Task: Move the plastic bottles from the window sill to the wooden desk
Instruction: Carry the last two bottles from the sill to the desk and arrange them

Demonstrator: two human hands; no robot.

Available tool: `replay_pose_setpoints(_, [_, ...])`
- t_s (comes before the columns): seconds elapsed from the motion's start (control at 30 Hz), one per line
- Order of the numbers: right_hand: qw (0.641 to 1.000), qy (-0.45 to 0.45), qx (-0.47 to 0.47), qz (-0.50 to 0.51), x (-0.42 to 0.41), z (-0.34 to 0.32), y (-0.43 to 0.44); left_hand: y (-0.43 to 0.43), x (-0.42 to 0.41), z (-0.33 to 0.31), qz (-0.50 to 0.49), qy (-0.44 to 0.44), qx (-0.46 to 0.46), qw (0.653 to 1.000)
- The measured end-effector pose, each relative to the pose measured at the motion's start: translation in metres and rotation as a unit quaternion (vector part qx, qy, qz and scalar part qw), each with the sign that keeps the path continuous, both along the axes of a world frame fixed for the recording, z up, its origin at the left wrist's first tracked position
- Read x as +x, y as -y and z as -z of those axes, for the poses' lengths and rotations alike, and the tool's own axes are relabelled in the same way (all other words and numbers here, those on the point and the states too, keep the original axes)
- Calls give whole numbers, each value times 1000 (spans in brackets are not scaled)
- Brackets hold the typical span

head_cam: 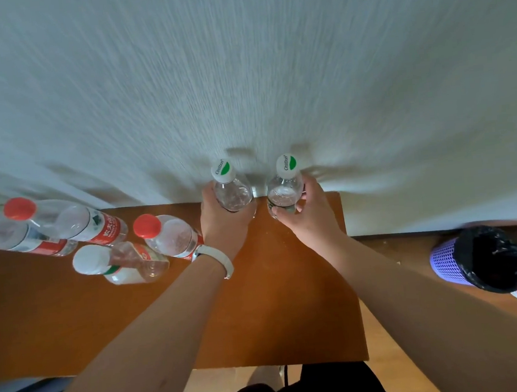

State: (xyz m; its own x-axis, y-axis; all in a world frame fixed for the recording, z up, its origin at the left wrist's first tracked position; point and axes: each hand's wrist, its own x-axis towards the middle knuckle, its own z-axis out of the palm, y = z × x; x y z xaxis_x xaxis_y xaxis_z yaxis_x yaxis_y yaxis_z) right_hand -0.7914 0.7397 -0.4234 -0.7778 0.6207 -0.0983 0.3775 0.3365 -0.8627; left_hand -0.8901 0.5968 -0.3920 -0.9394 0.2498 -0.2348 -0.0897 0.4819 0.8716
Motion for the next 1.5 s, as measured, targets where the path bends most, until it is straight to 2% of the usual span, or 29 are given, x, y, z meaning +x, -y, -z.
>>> replay_pose_setpoints(0.33, [1000, 24, 7, 19, 3, 4, 5, 11, 19, 4, 29, -6, -11, 999])
replay_pose_setpoints(0.57, [995, 94, 3, 36, 26, -11, 10, 42, 43, -13, 71, -13, -20, 997])
replay_pose_setpoints(0.8, [992, 123, 2, 7, 52, -22, 45, 93, 52, -21, 150, -51, -88, 984])
replay_pose_setpoints(1.13, [979, 116, 23, -168, 19, -21, 111, 182, 61, -6, 24, -42, -127, 991])
replay_pose_setpoints(1.37, [967, 95, 37, -232, -6, -27, 137, 218, 56, -4, -61, -55, -169, 982])
replay_pose_setpoints(1.5, [962, 96, 44, -252, -24, -28, 146, 227, 41, -6, -107, -31, -197, 974])
